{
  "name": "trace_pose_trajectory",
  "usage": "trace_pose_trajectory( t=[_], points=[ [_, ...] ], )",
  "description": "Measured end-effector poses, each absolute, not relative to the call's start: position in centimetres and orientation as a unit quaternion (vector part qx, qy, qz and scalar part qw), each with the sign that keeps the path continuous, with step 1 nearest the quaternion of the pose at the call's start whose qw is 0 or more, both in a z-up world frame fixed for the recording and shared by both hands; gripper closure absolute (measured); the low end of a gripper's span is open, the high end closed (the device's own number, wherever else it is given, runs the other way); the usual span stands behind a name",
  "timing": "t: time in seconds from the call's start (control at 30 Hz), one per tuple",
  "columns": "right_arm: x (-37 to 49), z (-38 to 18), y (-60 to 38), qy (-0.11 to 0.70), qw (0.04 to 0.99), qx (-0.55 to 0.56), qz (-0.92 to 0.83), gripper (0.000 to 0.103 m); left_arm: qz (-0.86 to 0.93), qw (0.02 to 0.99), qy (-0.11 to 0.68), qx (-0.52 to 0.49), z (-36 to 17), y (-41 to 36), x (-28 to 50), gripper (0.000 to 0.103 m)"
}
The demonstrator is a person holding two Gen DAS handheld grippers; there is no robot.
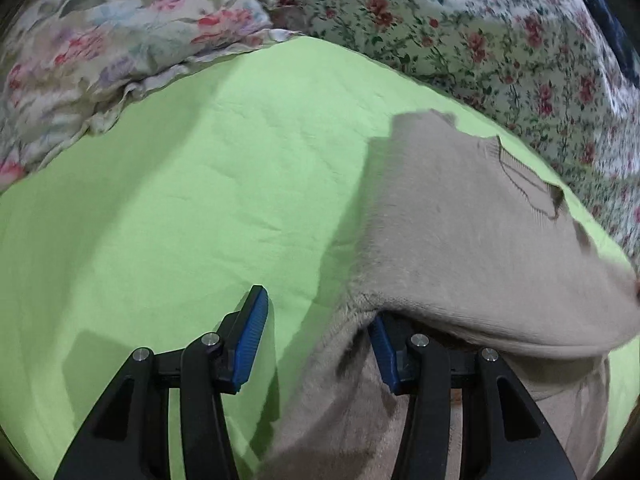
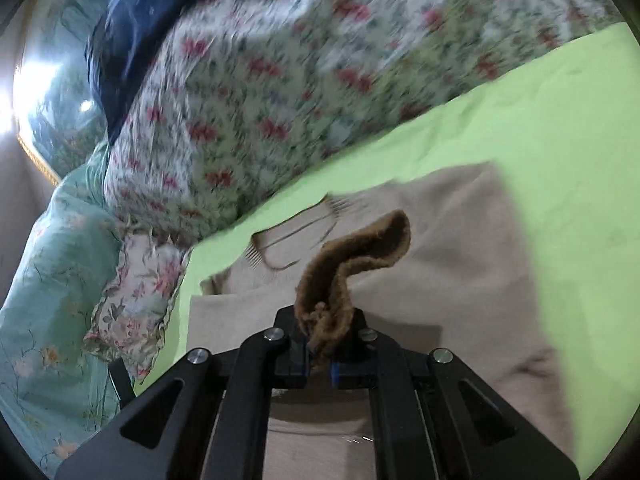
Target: Fold small clothes
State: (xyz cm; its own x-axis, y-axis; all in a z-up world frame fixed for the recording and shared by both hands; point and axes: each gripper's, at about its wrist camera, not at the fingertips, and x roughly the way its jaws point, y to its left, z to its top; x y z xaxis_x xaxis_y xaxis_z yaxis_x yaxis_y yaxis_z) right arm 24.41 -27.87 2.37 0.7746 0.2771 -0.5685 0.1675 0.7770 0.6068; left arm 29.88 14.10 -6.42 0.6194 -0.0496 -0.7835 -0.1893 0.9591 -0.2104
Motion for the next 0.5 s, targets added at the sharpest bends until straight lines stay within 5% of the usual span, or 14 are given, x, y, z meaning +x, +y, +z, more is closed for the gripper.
trace_pose_trajectory(
  t=[0.2,0.33,0.4,0.5],
  points=[
    [23.6,-4.2,-29.0,0.444,0.832,0.334,-0.007,0.089,0.052,0.891,0.422,-0.16,-6.7,14.6,28.2,0.053],
    [20.8,-2.7,-30.1,0.421,0.839,0.338,-0.071,0.087,0.041,0.894,0.416,-0.159,-7.0,14.9,27.1,0.053],
    [19.1,0.0,-29.1,0.383,0.866,0.301,-0.115,0.057,0.035,0.895,0.407,-0.179,-7.3,15.4,26.5,0.053],
    [20.3,2.2,-25.6,0.365,0.891,0.271,-0.024,0.043,0.029,0.894,0.397,-0.204,-7.6,16.1,26.1,0.053]
  ],
)
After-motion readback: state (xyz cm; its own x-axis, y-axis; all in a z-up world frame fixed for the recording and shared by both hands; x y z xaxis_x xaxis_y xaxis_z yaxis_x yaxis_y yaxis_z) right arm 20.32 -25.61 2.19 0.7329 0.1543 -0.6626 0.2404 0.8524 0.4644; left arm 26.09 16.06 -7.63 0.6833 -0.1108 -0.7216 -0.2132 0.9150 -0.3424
